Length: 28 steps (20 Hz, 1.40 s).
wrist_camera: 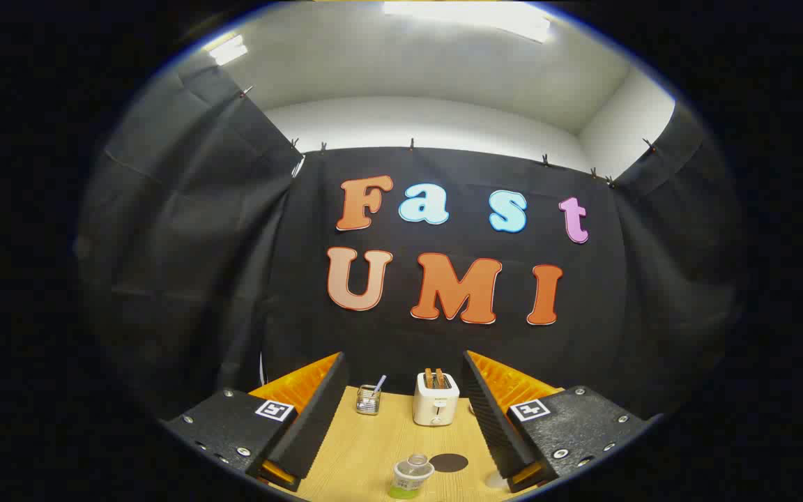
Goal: Take the bottle from table, then pour the juice into the cup, finally place the bottle on the coaster
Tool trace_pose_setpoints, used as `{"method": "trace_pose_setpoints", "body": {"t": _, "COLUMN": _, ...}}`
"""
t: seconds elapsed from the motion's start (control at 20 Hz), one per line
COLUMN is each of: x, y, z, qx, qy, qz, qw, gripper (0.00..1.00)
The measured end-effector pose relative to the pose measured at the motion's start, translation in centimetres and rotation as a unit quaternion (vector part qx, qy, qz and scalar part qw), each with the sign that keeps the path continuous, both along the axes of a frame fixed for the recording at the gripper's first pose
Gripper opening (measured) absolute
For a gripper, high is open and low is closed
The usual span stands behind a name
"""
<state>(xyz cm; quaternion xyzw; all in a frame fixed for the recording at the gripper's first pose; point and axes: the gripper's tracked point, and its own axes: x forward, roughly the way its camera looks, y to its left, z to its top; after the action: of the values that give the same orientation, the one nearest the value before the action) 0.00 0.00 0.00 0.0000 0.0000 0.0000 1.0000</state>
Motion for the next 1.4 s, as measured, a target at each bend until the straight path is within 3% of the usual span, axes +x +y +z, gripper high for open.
{"method": "trace_pose_setpoints", "body": {"t": 0.4, "x": -0.2, "y": 0.1, "z": 0.2, "qx": 0.012, "qy": -0.004, "qz": 0.002, "qw": 1.0, "gripper": 0.97}}
{"method": "trace_pose_setpoints", "body": {"t": 0.8, "x": -0.6, "y": -0.8, "z": 0.0, "qx": 0.007, "qy": -0.01, "qz": -0.025, "qw": 1.0, "gripper": 0.97}}
{"method": "trace_pose_setpoints", "body": {"t": 1.05, "x": -0.9, "y": -2.5, "z": -2.5, "qx": 0.008, "qy": 0.004, "qz": -0.057, "qw": 0.998, "gripper": 0.97}}
{"method": "trace_pose_setpoints", "body": {"t": 1.4, "x": -0.3, "y": -1.2, "z": -8.0, "qx": -0.004, "qy": 0.039, "qz": -0.042, "qw": 0.998, "gripper": 0.97}}
